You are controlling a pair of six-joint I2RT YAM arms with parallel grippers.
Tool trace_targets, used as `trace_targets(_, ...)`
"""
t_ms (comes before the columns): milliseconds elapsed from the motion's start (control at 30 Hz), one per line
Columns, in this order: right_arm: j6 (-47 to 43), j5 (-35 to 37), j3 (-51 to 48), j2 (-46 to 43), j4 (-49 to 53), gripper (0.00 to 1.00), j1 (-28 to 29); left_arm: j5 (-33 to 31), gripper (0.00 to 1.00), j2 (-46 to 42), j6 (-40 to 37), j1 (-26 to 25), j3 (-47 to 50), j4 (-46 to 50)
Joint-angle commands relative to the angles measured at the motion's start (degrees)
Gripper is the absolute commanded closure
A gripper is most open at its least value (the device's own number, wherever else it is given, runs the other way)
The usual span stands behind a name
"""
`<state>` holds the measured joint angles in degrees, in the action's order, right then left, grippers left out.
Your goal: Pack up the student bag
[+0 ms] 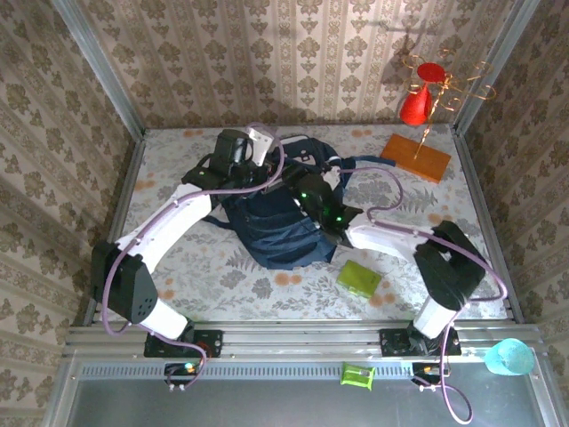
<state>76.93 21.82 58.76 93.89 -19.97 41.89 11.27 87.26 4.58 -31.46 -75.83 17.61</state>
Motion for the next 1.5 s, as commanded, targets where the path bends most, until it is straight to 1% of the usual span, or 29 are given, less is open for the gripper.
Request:
trace_targets(0,-11.4,-2.4,-3.7,-9.1,5.3,0.3,-0.9,-0.1,1.0,-2.4,2.9,1.8,-2.9,-5.5)
trace_targets(67,-18.5,-4.6,-5.6,-15.4,10.1,0.3,-0.9,0.5,1.0,-2.0,3.1,2.2,-2.8,-5.6)
trace_targets(133,-26.3,-4.8,-5.9,-21.4,21.1,0.29,-1.0,0.9,1.0,-1.7,3.1,2.3,-2.6,-5.6)
trace_targets(167,-30.2,-4.3,-5.9,-23.2,26.3,0.29,-1.0,1.1,1.0,-1.7,2.9,2.3,-2.4,-5.7)
trace_targets(200,-33.4,-2.4,-5.9,-25.1,33.2,0.28,-1.0,1.0,1.0,-1.7,2.9,2.4,-2.2,-5.9)
trace_targets(233,-34.8,0.3,-6.1,-27.0,39.8,0.27,-1.1,1.0,1.0,-1.7,3.0,2.4,-1.8,-6.2)
trace_targets(267,-35.8,1.7,-7.1,-28.4,43.4,0.26,-1.2,1.0,1.0,-1.6,3.0,2.6,-1.5,-6.5)
trace_targets(300,-36.9,1.6,-8.7,-30.1,45.9,0.25,-1.6,1.0,1.0,-1.5,2.9,2.8,-1.3,-6.8)
trace_targets(333,-37.4,0.7,-10.4,-31.8,47.5,0.23,-2.2,0.8,1.0,-1.3,2.9,3.1,-1.2,-7.0)
trace_targets(367,-38.0,-0.8,-11.7,-33.0,48.7,0.15,-2.8,0.6,1.0,-1.2,3.0,3.4,-1.2,-6.9)
trace_targets(400,-38.5,-2.4,-13.0,-34.1,50.3,0.04,-3.3,0.4,1.0,-1.0,3.0,3.8,-1.3,-6.8)
trace_targets(433,-38.4,-3.0,-13.6,-34.7,53.9,0.0,-3.7,0.0,1.0,-0.7,3.0,4.3,-1.6,-6.6)
trace_targets(533,-34.3,-1.8,-15.0,-33.9,62.5,0.0,-3.8,-0.9,1.0,-0.4,2.9,4.9,-1.8,-5.9)
trace_targets(600,-29.3,-1.6,-16.7,-32.5,65.8,0.0,-3.9,-0.8,1.0,-0.6,3.0,4.9,-1.4,-6.1)
trace_targets(667,-25.3,-2.2,-19.1,-31.4,67.0,0.0,-3.9,0.1,1.0,-0.7,3.1,5.0,-0.7,-6.8)
trace_targets(767,-21.6,-2.8,-21.0,-29.6,68.0,0.0,-4.2,0.9,1.0,-0.6,3.2,5.0,-0.5,-7.1)
trace_targets(867,-18.9,-7.3,-23.4,-28.0,64.3,0.0,-4.2,0.9,1.0,-0.4,3.2,4.9,-0.5,-7.2)
trace_targets(933,-17.1,-11.4,-26.1,-27.9,59.9,0.03,-4.2,0.9,1.0,-0.4,3.2,4.9,-0.4,-7.2)
trace_targets(1000,-15.0,-13.5,-28.2,-28.5,57.0,0.07,-3.9,1.1,1.0,-0.5,3.2,5.0,-0.4,-7.2)
trace_targets(1067,-13.2,-15.3,-30.0,-29.9,54.7,0.13,-3.8,1.1,1.0,-0.6,3.2,5.0,-0.2,-7.2)
trace_targets(1200,-11.7,-15.2,-32.3,-31.7,52.0,0.25,-3.7,1.5,1.0,-0.8,3.3,5.0,-0.1,-7.3)
trace_targets(1300,-11.5,-15.7,-33.2,-31.3,48.3,0.35,-3.7,1.3,1.0,-1.0,3.2,5.0,0.2,-7.4)
trace_targets(1400,-11.7,-14.8,-33.4,-30.8,47.1,0.44,-3.8,1.3,1.0,-1.2,3.2,5.0,0.5,-7.5)
trace_targets(1467,-12.5,-13.5,-33.7,-31.3,46.0,0.54,-3.9,1.4,1.0,-1.1,3.2,5.0,0.7,-7.6)
